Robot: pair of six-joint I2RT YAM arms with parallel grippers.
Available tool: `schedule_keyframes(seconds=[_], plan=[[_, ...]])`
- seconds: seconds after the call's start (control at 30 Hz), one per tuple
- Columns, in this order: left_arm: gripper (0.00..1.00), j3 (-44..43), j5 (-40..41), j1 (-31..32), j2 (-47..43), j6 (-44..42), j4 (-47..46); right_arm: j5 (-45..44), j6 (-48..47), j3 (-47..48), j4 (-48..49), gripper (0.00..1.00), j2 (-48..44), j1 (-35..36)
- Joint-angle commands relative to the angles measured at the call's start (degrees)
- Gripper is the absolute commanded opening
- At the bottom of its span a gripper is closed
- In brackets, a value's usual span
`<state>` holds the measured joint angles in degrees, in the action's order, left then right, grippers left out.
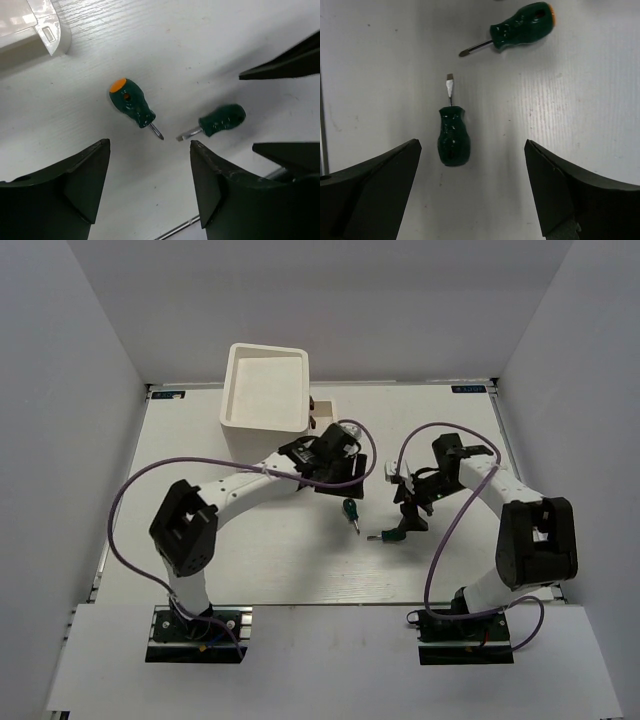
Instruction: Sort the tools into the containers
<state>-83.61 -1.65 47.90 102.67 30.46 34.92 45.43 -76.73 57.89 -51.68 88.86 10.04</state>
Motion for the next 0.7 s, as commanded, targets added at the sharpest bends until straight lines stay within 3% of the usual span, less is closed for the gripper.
schedule_keyframes(seconds=[0.0,0.3,0.57,0.67], plan=[[0.75,-4.6,11.8,1.8,3.0,7.8,5.0,-1.5,4.7,-1.2,8.5,0.9,-2.6,-0.2],[0.74,-7.2,16.7,6.1,10.0,16.3,8.8,-0.2,8.6,-4.4,12.9,0.9,-4.5,-0.2],[0.73,-12.0,20.8,7.2,16.9,17.5,8.1,1.1,9.5,-5.5,13.3,0.9,-6.4,-0.5],[0.67,-13.6,21.3,7.2,19.5,17.5,8.7,1.1,9.5,-6.5,13.2,0.9,-7.0,-0.6]])
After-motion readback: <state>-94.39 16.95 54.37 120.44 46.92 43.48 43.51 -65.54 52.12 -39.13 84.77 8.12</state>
